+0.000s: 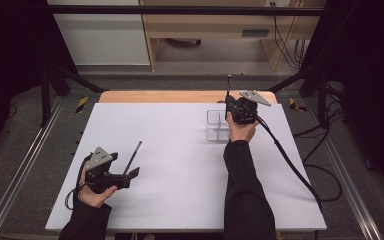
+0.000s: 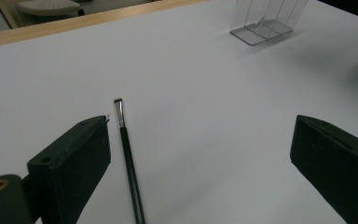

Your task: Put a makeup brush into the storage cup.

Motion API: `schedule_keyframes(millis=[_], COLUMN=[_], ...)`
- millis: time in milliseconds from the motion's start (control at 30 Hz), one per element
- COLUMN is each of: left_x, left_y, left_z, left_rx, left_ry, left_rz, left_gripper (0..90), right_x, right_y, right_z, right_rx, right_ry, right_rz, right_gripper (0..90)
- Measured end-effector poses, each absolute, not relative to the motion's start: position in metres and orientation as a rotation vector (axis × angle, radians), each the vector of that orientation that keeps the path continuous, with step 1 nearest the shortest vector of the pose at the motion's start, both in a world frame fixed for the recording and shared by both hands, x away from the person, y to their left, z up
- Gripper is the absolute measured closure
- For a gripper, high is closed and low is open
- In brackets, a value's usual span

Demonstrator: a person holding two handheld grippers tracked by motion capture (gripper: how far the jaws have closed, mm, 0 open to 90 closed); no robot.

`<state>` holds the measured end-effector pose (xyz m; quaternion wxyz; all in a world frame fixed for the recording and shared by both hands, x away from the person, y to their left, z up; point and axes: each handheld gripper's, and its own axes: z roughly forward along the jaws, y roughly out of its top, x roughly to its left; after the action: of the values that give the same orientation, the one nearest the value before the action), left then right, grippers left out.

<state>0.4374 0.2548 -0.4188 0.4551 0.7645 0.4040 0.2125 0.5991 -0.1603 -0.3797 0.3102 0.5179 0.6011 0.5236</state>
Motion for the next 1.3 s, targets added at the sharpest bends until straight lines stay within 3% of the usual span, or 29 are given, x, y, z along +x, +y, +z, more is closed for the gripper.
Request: schedule_keyframes(millis=[1300], left_x=[0.437], left_y=[0.254], left_z=[-0.419], left_rx=[1.889], left_ry=[0.995], left_rz=[0.526], left_gripper=[4.2], right_x=[0.596], right_y=[-0.153], right_z=[-0.414], right_rx=[1.393], right_ry=[1.671], right_rz=[1.299], right_gripper=[84.3])
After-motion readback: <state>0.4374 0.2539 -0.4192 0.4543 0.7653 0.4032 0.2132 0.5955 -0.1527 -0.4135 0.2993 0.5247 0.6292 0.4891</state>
